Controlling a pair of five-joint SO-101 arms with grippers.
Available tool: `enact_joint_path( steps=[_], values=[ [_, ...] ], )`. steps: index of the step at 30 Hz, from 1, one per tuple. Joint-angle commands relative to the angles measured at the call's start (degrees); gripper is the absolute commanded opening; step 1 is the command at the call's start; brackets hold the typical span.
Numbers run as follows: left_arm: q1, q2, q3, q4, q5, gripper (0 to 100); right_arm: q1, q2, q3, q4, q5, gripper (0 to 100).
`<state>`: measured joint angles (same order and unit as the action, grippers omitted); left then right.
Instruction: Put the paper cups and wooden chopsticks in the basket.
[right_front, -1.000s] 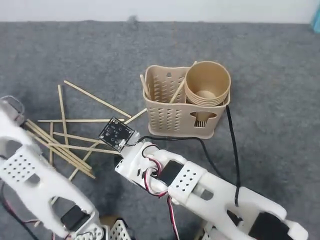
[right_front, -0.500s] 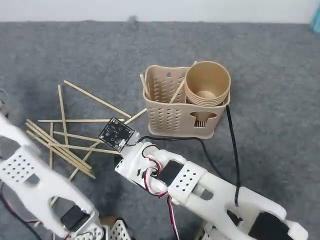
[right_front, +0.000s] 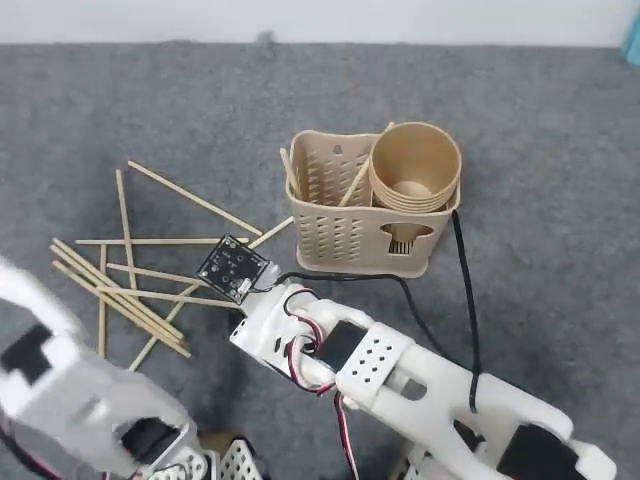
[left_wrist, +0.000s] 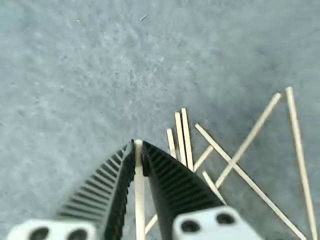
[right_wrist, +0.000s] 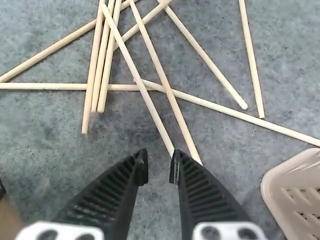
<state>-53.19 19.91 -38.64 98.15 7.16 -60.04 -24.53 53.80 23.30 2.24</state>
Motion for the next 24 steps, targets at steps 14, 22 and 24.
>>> enact_joint_path(
  steps=[14,22,24],
  values=[
    [7.2,-52.1,42.9,-34.1,-0.5,1,1.7,-0.2,-3.8,-1.2,0.6,9.7],
    [18.4,-64.4,47.2,-44.4,-0.4,1,6.4,0.0,-6.0,-1.4,0.3,9.7],
    [20.9,-67.3,47.2,-47.6,-0.4,1,6.1,0.1,-5.9,-1.5,0.3,9.7]
  ],
)
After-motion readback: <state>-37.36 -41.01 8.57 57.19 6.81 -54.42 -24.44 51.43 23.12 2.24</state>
